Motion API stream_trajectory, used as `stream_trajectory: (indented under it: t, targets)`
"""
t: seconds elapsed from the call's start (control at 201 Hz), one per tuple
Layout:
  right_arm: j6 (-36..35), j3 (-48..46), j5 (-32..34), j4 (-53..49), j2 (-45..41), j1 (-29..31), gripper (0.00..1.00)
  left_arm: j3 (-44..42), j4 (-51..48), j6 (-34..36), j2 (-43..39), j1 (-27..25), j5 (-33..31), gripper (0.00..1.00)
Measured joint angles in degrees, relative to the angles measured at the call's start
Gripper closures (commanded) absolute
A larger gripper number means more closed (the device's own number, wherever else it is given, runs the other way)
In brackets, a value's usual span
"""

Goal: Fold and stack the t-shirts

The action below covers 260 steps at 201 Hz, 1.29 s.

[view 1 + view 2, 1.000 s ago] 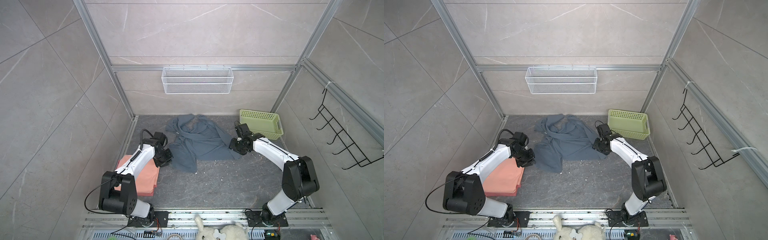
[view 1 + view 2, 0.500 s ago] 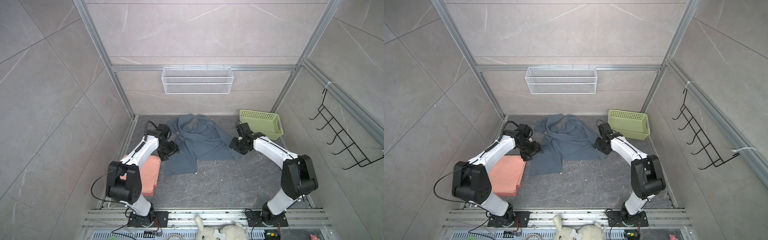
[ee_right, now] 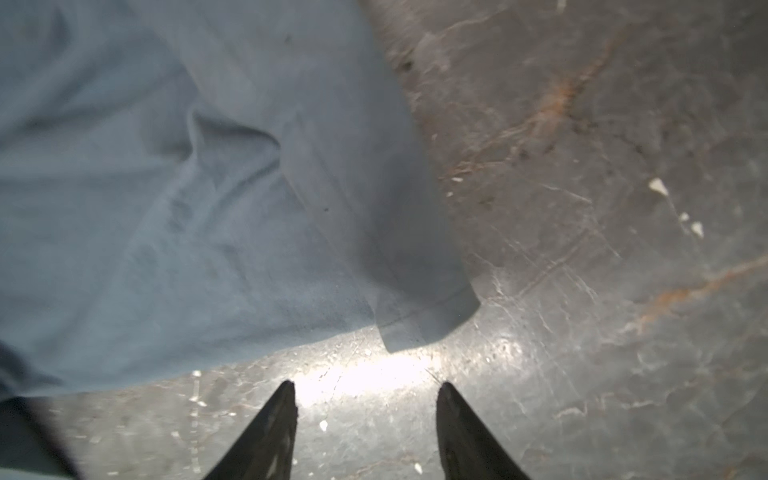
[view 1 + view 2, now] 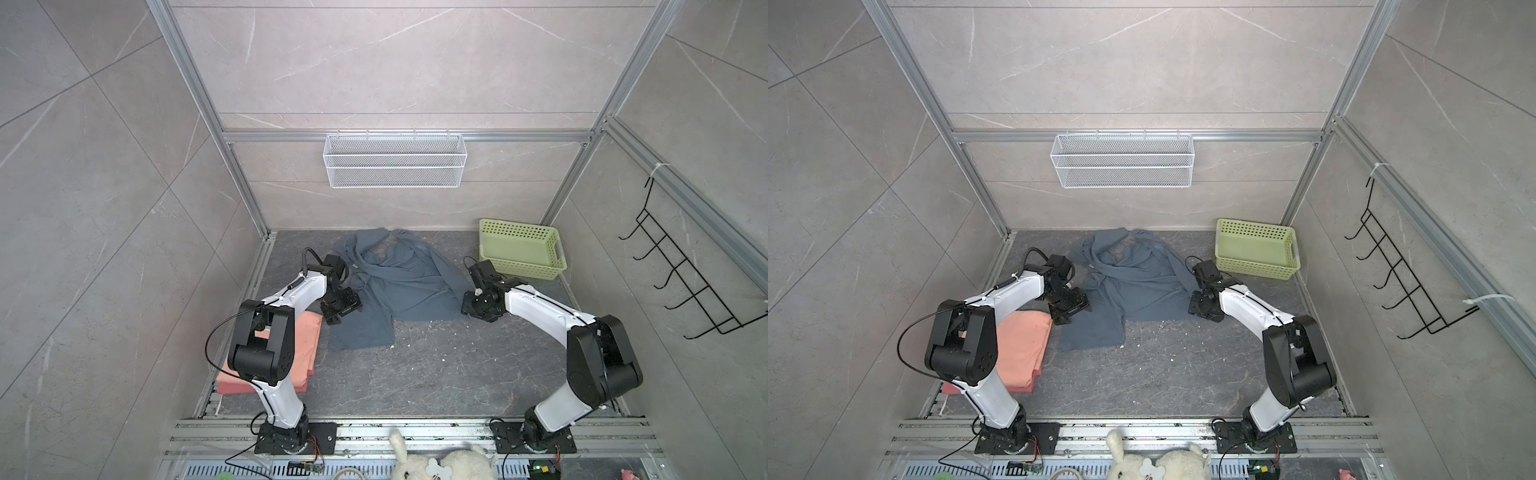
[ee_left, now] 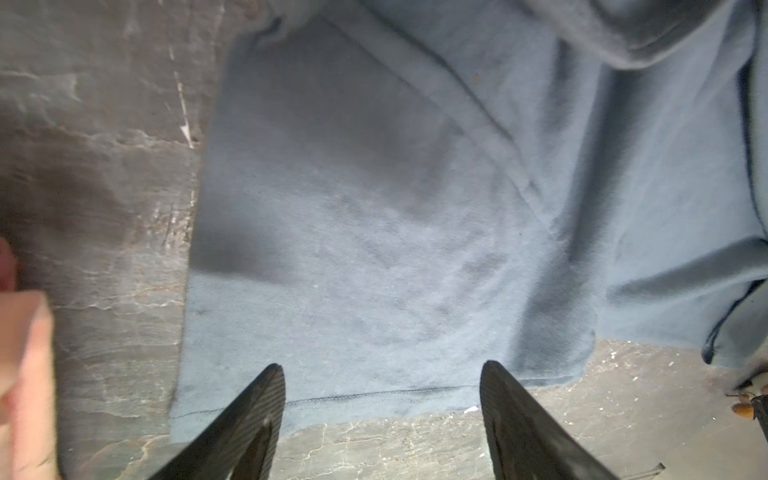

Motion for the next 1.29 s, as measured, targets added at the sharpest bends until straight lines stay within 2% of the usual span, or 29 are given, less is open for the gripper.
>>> stream_trajectory:
  t: [0.274, 0.582, 0.642, 0.747, 0.951, 1.04, 1.145, 1.294]
  targets:
    - [-7.7, 5.5, 6.8, -0.6, 8.3, 2.1, 0.49, -5.6, 1.9, -1.4, -1.8, 0.0, -0.3, 0.23]
    - [-13.0, 8.5, 7.4, -2.3, 13.4, 2.1, 0.49, -7.8, 3.8, -2.6, -2.1, 0.0, -0.3, 0.23]
    - [-13.4, 8.5, 7.4, -2.6, 13.8, 2.0, 0.55, -7.8, 4.4, -2.8, -1.8, 0.0, -0.3, 0.23]
    - [-14.1, 8.5, 7.4, -2.8, 14.3, 2.0, 0.72, -7.7, 5.2, -3.1, -0.3, 0.0, -0.2, 0.23]
    - [-13.4, 8.6, 6.5, -2.8, 14.4, 1.6, 0.85, -7.1, 4.8, -3.3, 0.5, 0.0, -0.1, 0.23]
    - [-13.1, 8.6, 5.6, -2.8, 14.4, 0.5, 0.84, -7.0, 4.6, -3.5, 0.6, 0.0, -0.2, 0.23]
    - [-12.7, 8.6, 4.4, -2.8, 14.3, -1.2, 0.66, -7.0, 4.6, -3.5, 0.6, 0.0, -0.7, 0.23]
    - [-13.5, 8.6, 3.2, -2.8, 13.4, -2.8, 0.6, -6.9, 4.4, -3.5, 0.9, 0.0, -1.3, 0.24]
